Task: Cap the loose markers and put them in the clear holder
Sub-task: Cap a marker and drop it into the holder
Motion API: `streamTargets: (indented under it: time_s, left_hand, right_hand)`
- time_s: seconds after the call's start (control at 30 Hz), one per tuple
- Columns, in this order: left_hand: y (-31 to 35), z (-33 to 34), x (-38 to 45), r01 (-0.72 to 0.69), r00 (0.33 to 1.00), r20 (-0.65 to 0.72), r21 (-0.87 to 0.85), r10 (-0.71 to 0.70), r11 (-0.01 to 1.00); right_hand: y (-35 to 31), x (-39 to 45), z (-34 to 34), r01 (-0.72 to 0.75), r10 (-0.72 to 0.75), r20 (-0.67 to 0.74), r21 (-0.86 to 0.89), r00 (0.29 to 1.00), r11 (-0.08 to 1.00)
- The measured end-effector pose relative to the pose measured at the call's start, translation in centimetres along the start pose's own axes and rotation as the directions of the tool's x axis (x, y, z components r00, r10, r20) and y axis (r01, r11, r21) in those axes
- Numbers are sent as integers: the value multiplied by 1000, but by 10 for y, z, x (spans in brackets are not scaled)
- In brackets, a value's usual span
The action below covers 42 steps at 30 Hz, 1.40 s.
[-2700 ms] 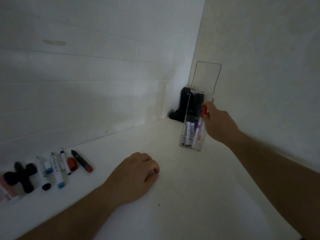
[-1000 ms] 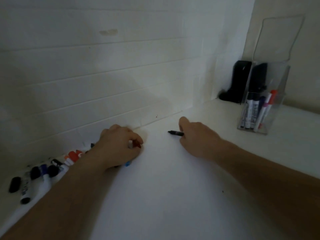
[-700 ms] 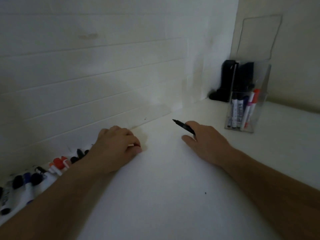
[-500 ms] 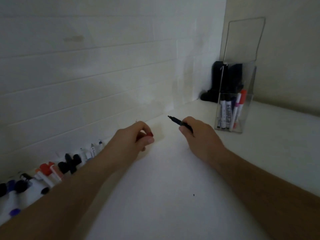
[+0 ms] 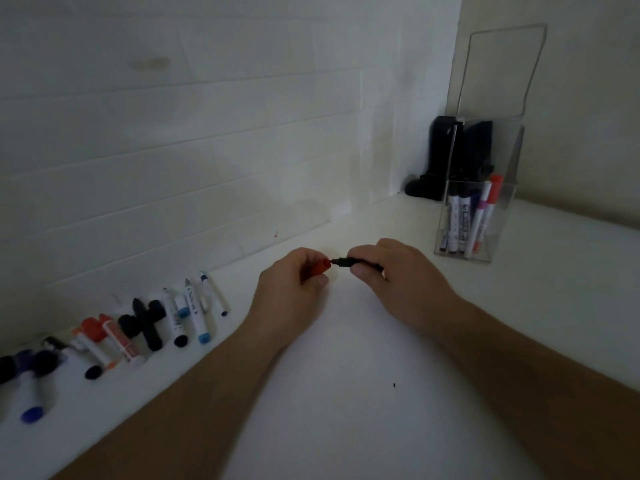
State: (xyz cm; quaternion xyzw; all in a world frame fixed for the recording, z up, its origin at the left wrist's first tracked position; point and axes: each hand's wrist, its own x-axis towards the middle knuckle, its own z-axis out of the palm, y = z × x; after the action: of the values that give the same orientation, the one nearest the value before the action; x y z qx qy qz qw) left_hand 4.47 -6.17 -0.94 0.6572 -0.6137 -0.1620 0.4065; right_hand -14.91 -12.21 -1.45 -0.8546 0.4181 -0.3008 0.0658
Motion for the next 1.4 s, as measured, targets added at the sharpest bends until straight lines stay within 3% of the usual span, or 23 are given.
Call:
streamTargets:
  time_s: [0.27, 0.47, 0.57, 0.73, 0.83, 1.13, 1.23, 1.33, 1.4]
  left_hand:
    - [5, 2, -2, -91, 996, -5, 110, 92, 990]
    - [3, 6, -1, -202, 979, 59, 218, 194, 955]
    - [2, 8, -3, -263, 961, 130, 152, 244, 953]
    - [4, 5, -9, -193, 976, 104, -5, 193, 981]
    - [8, 4, -10, -208, 975, 88, 12, 206, 978]
    - [7, 6, -9, -252, 967, 56, 39, 250, 967]
    - [5, 10, -10, -287, 956, 65, 16, 286, 958]
    - [0, 11, -9, -256, 965, 48, -37, 258, 966]
    - [-3, 13, -8, -273, 961, 59, 26, 272, 962]
  right_hand:
    - [0, -3, -5, 38, -34, 21, -192, 999, 981]
    - [-5, -4, -4, 81, -78, 20, -157, 997, 984]
    - [-8, -3, -4, 107, -106, 15, -97, 994, 990]
    - [-10, -2, -5, 151, -151, 9, -103, 988, 983]
    - [-14, -3, -4, 170, -173, -6, -126, 985, 977]
    - [-18, -2, -7, 162, -163, 30, 40, 986, 986]
    - [-13, -4, -11, 156, -152, 45, -97, 987, 983]
    - [-7, 1, -33, 50, -96, -154, -278, 983, 959]
    - [-5, 9, -64, -74, 33, -353, -103, 935, 992]
